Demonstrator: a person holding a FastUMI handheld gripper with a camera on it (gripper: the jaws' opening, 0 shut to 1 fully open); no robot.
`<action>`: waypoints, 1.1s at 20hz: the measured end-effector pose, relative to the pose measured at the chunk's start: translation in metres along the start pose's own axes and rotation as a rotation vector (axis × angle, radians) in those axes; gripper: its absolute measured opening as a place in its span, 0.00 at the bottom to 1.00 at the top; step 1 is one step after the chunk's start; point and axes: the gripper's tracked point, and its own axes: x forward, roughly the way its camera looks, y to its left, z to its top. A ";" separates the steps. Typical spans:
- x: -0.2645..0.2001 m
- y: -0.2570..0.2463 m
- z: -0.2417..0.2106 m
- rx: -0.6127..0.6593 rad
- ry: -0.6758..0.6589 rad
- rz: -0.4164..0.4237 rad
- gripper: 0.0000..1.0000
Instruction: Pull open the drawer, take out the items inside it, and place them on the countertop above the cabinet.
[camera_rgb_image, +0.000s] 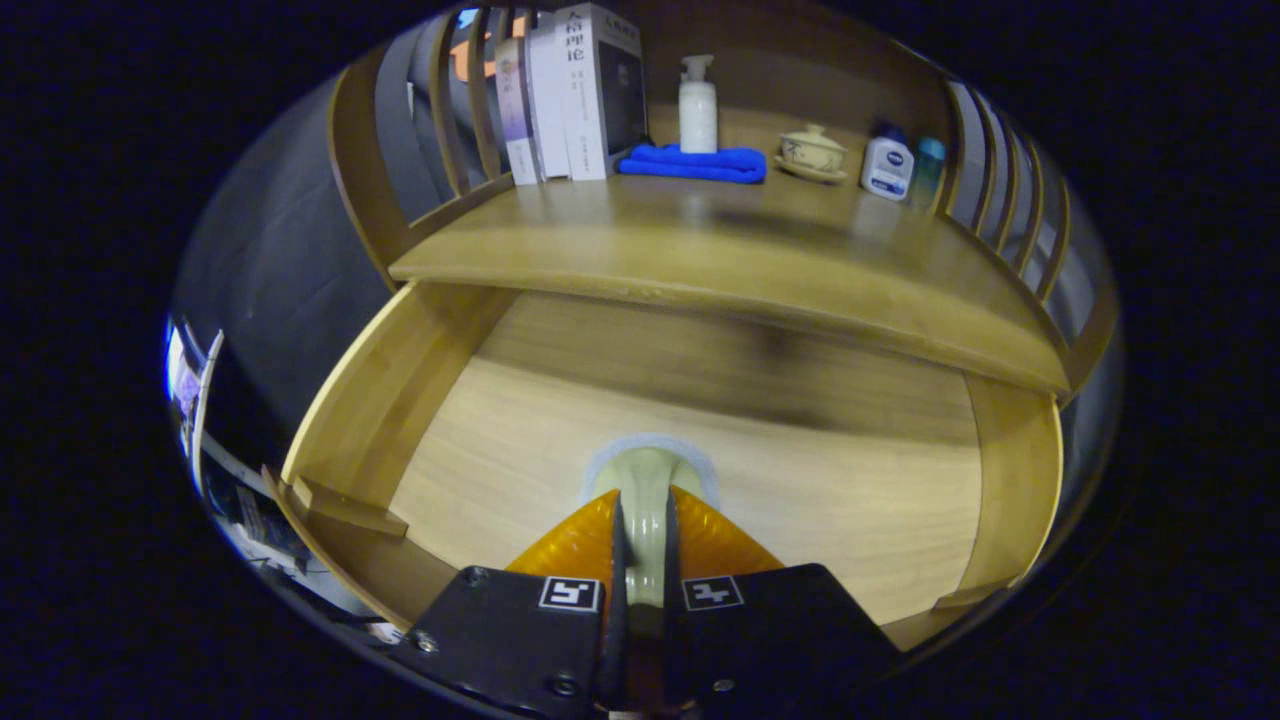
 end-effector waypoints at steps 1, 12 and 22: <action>-0.006 -0.001 0.006 -0.014 -0.025 -0.007 0.17; -0.080 -0.013 0.072 -0.036 -0.223 -0.027 0.17; -0.067 -0.053 0.147 0.046 -0.280 -0.079 0.17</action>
